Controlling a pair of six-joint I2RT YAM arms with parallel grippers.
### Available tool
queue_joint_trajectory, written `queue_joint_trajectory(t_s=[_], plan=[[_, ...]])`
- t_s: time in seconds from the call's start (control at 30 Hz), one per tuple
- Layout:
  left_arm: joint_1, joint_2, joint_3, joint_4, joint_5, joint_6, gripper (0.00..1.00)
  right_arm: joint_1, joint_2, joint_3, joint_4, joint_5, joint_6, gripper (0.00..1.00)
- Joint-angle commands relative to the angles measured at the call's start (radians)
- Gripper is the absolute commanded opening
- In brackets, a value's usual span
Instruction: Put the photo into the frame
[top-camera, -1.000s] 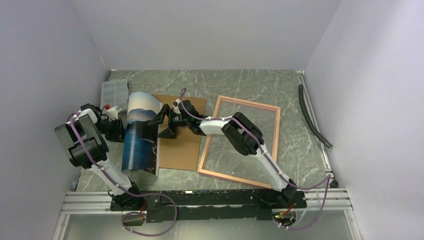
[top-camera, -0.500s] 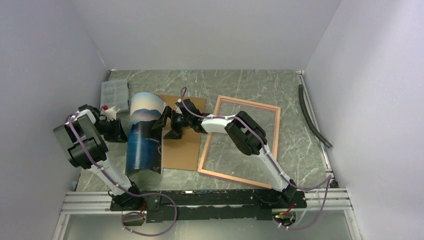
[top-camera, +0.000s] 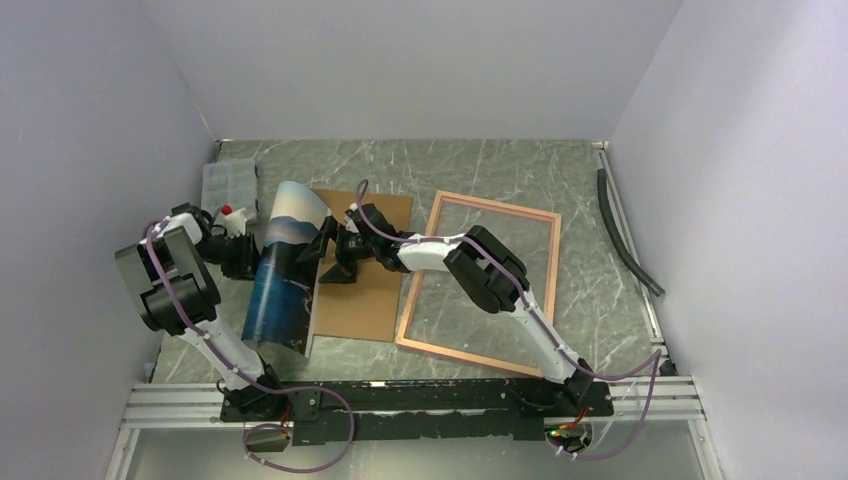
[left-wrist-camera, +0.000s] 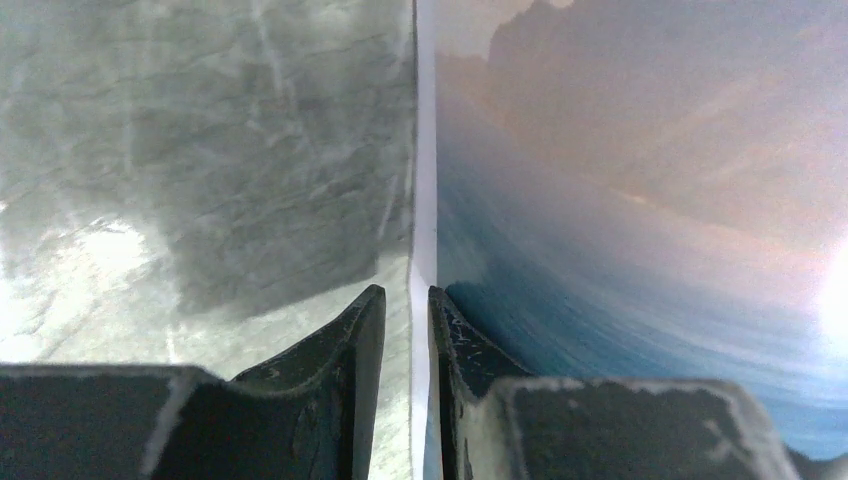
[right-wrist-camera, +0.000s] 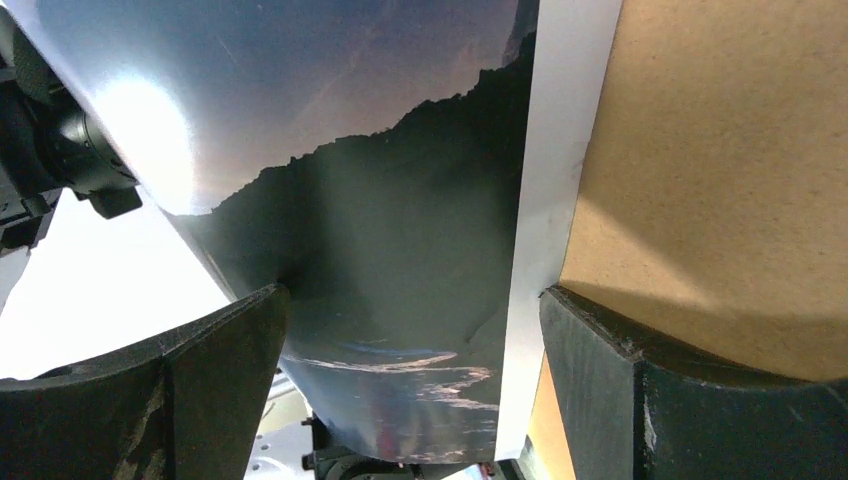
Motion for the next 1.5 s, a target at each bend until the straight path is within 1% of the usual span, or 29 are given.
queue_joint_trajectory(t_s=[0.0, 0.07, 0.3, 0.47, 0.6, 0.77, 0.9, 1.0, 1.2, 1.33, 1.4, 1.47], plan=[[-0.035, -0.027, 0.051, -0.084, 0.117, 0.022, 0.29, 0.01, 0.017, 0.008, 0.092, 0.006, 0.056, 1.0], [-0.038, -0.045, 0.075, -0.121, 0.15, 0.027, 0.28, 0.008, 0.009, -0.029, 0.145, 0.008, 0.086, 1.0], [-0.039, -0.122, 0.152, -0.242, 0.242, 0.048, 0.28, -0.004, -0.008, -0.173, 0.433, 0.028, 0.23, 1.0], [-0.059, -0.141, 0.147, -0.261, 0.262, 0.056, 0.28, -0.007, -0.014, -0.204, 0.479, 0.034, 0.253, 1.0], [-0.106, -0.133, 0.111, -0.235, 0.253, 0.046, 0.28, -0.017, -0.065, -0.279, 0.462, 0.07, 0.245, 1.0], [-0.153, -0.112, 0.099, -0.207, 0.253, 0.019, 0.28, -0.031, -0.138, -0.351, 0.392, 0.1, 0.198, 1.0], [-0.186, -0.125, 0.117, -0.203, 0.263, -0.003, 0.27, -0.035, -0.148, -0.365, 0.366, 0.107, 0.186, 1.0], [-0.19, -0.142, 0.134, -0.204, 0.26, -0.018, 0.27, -0.035, -0.13, -0.344, 0.36, 0.103, 0.195, 1.0], [-0.178, -0.18, 0.169, -0.198, 0.213, -0.014, 0.27, -0.032, -0.078, -0.238, 0.29, 0.097, 0.175, 1.0], [-0.135, -0.173, 0.219, -0.227, 0.213, 0.011, 0.28, -0.031, -0.058, -0.212, 0.275, 0.096, 0.185, 1.0], [-0.102, -0.164, 0.248, -0.264, 0.217, 0.039, 0.3, -0.032, -0.065, -0.21, 0.256, 0.102, 0.167, 1.0], [-0.056, -0.155, 0.28, -0.311, 0.219, 0.085, 0.34, -0.031, -0.064, -0.209, 0.252, 0.099, 0.165, 1.0]])
